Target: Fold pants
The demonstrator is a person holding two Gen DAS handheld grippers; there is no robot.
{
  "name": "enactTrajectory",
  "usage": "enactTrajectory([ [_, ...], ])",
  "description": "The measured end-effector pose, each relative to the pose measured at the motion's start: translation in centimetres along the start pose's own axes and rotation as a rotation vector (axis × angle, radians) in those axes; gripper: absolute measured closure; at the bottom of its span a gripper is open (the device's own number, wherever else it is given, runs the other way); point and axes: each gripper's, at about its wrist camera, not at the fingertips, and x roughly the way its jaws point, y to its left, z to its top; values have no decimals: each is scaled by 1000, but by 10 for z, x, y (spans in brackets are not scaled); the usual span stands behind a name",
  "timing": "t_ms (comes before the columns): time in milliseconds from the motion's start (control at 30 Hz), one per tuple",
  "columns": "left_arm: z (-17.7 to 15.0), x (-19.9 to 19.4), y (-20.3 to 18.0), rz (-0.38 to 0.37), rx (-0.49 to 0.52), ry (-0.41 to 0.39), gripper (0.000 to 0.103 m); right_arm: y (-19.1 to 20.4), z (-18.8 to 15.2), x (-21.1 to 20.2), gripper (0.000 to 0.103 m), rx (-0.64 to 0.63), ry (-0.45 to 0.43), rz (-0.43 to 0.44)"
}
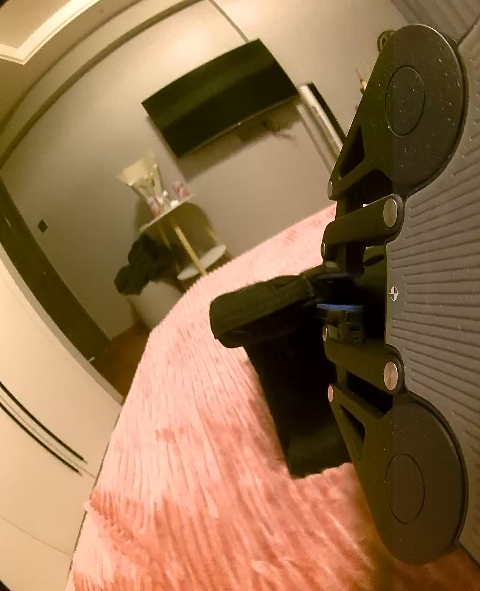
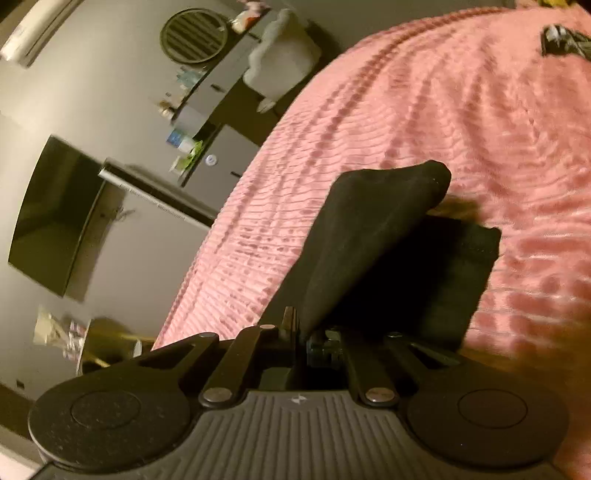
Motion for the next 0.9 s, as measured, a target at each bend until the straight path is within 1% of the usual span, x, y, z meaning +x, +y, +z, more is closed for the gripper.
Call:
enactTrajectory([
  [33, 0, 0, 1, 22, 27, 6, 88, -2, -2, 1, 98, -20, 9, -34],
  [67, -2, 3, 4, 67, 61, 21, 87, -5, -4, 5, 97, -33, 24, -66],
  [100, -5, 8, 8, 134, 88, 47, 82, -10, -6, 9, 95, -42, 48, -104],
  [133, -8, 12, 14, 201, 97, 67, 71, -16, -9, 12, 87, -49, 74, -157],
  [167, -10, 14, 22, 270, 93, 79, 67, -18, -10, 12, 87, -53, 82, -183],
  [200, -12, 11, 27, 339, 83, 59, 54, -19, -10, 8, 86, -54, 67, -184],
  [233, -12, 5, 30, 408, 80, 21, 39, -16, -9, 1, 80, -63, 36, -209],
  [267, -11, -1, 31, 447, 87, -12, 35, -10, -8, -7, 71, -92, 1, -248],
  [300, -10, -6, 30, 472, 104, -37, 32, -2, -7, -16, 68, -137, -38, -302],
  [333, -10, -10, 25, 470, 142, -47, 32, 9, -7, -23, 66, -191, -85, -364],
  [367, -12, -10, 14, 452, 201, -44, 32, 21, -9, -31, 66, -252, -139, -407],
  [400, -17, -8, -1, 432, 281, -40, 32, 36, -13, -38, 66, -316, -206, -441],
  [433, -25, -5, -19, 411, 359, -40, 30, 49, -18, -41, 66, -364, -254, -448],
  [467, -36, 0, -40, 373, 447, -36, 27, 63, -26, -42, 66, -411, -290, -425],
  [500, -51, 7, -62, 316, 532, -21, 23, 77, -37, -39, 66, -449, -303, -379],
  [533, -66, 14, -81, 260, 592, -1, 18, 89, -49, -32, 64, -477, -286, -320],
  [567, -82, 24, -101, 201, 642, 29, 14, 101, -62, -20, 59, -505, -237, -261],
  [600, -102, 35, -121, 139, 682, 69, 9, 113, -81, -2, 59, -537, -168, -207],
  [667, -140, 59, -153, 53, 733, 150, 8, 131, -124, 29, 59, -603, -49, -152],
  [733, -182, 86, -179, -13, 820, 236, 8, 142, -169, 56, 59, -683, 61, -90],
  [767, -200, 101, -187, -13, 863, 266, 8, 144, -191, 69, 58, -738, 125, -78],
  [800, -215, 118, -193, 13, 897, 290, 8, 149, -206, 75, 57, -814, 138, -104],
  [833, -225, 135, -195, 32, 916, 310, 8, 157, -217, 78, 57, -904, 107, -123],
  [867, -234, 151, -194, 57, 925, 329, 8, 160, -218, 79, 55, -944, 96, -116],
  [900, -240, 165, -190, 99, 935, 336, 8, 157, -214, 81, 53, -936, 99, -104],
])
